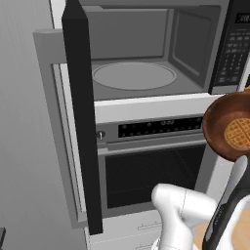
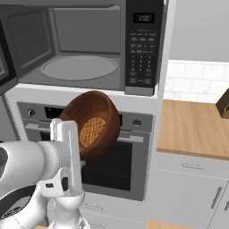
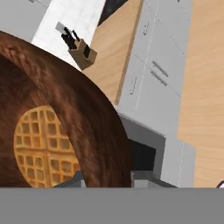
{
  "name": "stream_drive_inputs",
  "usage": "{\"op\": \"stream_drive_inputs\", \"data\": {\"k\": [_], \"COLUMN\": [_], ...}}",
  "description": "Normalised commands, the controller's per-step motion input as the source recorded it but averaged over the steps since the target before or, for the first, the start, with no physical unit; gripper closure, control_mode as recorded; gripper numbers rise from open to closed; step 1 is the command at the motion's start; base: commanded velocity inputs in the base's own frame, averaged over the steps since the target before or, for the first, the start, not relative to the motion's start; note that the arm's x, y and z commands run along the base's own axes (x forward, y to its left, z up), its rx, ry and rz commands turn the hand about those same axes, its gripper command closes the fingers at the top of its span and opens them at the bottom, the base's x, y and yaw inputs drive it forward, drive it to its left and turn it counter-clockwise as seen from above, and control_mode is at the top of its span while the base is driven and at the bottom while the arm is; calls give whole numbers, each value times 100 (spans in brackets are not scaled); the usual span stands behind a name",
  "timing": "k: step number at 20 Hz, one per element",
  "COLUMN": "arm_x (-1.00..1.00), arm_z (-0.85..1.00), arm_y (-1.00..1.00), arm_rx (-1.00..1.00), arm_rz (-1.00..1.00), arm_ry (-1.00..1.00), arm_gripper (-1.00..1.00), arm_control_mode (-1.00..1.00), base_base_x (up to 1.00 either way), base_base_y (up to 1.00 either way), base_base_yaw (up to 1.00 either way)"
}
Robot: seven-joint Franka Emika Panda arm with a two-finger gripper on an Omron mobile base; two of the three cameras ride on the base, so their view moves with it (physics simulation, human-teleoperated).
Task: Open the microwave, place the bowl with waffle inside the microwave, then close the microwave door and turn it on.
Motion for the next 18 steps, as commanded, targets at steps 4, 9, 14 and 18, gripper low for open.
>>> {"op": "stream_drive_inputs", "data": {"k": [4,9,14,18], "arm_x": [31,65,44,8], "arm_z": [-11,15,9,4], "arm_y": [1,2,34,41], "arm_rx": [-1,16,34,39], "arm_rz": [1,6,0,-8], "arm_ry": [31,10,1,10], "arm_gripper": [100,100,100,100], "arm_control_mode": [-100,-100,-100,-100], "base_base_x": [0,0,0,0], "base_base_y": [0,0,0,0], "base_base_yaw": [0,0,0,0]}}
